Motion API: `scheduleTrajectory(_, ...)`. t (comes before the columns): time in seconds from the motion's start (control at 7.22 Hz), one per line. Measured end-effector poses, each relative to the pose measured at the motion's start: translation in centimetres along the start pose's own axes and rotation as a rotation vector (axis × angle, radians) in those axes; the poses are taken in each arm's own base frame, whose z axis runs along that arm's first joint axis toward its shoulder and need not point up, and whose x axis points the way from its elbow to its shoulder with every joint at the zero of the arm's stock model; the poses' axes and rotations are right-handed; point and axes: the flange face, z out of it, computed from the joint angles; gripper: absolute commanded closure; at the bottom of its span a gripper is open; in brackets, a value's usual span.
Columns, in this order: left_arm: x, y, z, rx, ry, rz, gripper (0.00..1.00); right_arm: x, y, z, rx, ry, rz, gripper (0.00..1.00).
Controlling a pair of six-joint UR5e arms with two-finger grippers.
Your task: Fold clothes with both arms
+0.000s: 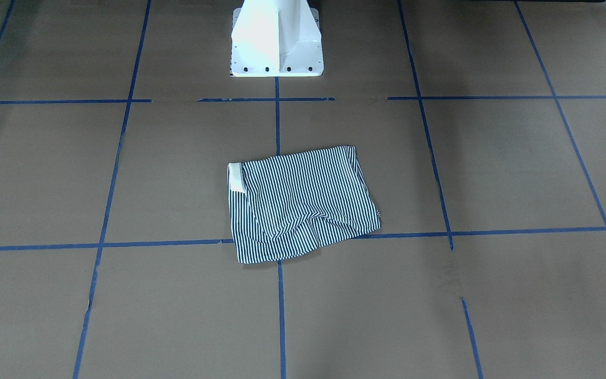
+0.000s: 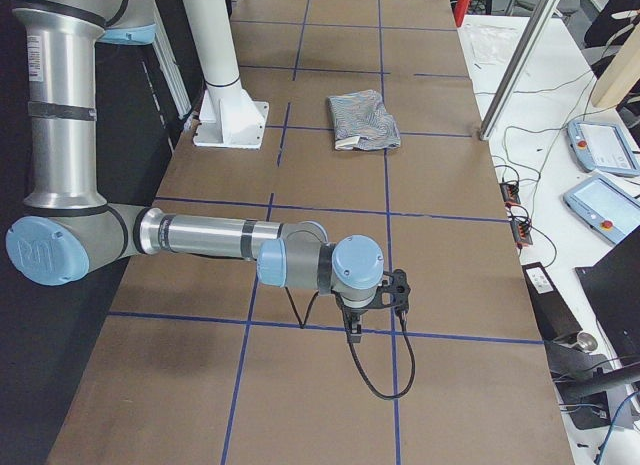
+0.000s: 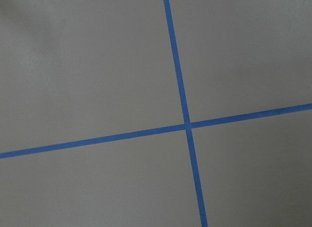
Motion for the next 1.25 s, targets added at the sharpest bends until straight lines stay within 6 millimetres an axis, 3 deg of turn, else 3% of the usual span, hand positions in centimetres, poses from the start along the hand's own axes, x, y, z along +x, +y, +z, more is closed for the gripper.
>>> scheduleTrajectory(1.25, -0.11, 0.17, 0.44, -0.009, 0.001, -0.003, 0.0, -0.76, -0.5, -0.03, 0.007, 0.01, 0.054, 0.0)
